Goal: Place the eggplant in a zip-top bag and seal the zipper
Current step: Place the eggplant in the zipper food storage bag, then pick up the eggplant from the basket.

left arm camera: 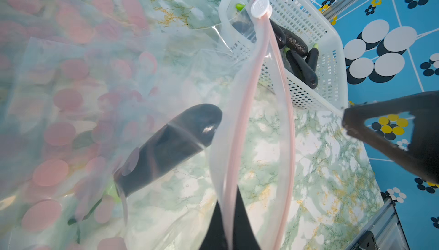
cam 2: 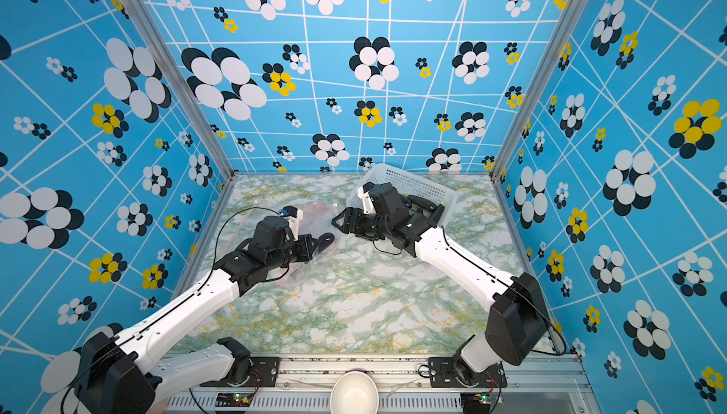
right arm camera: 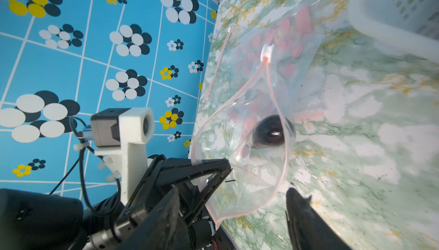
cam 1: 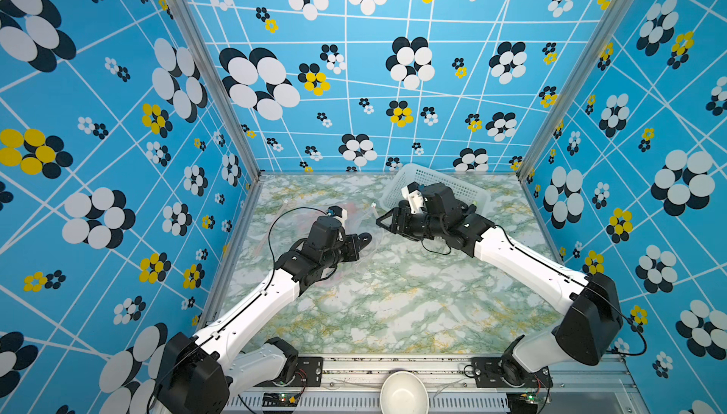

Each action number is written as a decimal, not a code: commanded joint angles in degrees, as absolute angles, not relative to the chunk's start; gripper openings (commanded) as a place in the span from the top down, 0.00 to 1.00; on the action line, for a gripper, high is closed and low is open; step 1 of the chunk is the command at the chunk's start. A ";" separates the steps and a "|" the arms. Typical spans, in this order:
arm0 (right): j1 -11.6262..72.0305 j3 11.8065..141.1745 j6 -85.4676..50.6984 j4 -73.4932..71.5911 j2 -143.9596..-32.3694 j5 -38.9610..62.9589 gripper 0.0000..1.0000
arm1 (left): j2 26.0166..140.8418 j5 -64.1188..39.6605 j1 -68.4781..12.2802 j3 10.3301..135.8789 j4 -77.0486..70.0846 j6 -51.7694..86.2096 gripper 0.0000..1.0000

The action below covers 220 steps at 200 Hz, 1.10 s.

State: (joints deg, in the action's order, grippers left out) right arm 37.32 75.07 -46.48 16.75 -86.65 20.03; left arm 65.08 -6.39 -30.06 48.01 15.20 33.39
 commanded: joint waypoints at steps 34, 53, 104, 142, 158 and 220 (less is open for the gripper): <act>28.25 88.94 -51.33 46.88 -90.08 8.56 0.26 | 65.86 -4.08 -29.80 52.45 21.42 32.12 1.00; 26.19 94.96 -53.60 54.10 -92.92 0.94 0.24 | 65.83 -4.20 -29.82 52.81 22.00 32.01 1.00; 22.46 107.42 -57.35 64.91 -102.09 -10.71 0.25 | 64.97 -4.46 -29.71 52.82 23.60 31.58 1.00; 22.15 116.88 -58.37 71.78 -110.35 -15.23 0.26 | 64.44 -4.86 -29.70 52.45 24.19 31.77 1.00; 22.14 119.20 -58.70 73.17 -112.79 -16.15 0.26 | 64.24 -4.83 -29.71 52.30 24.51 31.96 1.00; 21.97 125.95 -59.04 75.19 -120.12 -16.46 0.27 | 64.14 -4.44 -29.79 52.01 24.69 32.44 1.00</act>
State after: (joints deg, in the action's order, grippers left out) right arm 22.24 123.24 -57.95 71.77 -118.24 -14.83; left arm 64.93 -5.10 -30.02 51.44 23.35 32.97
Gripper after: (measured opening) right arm 0.730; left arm 0.043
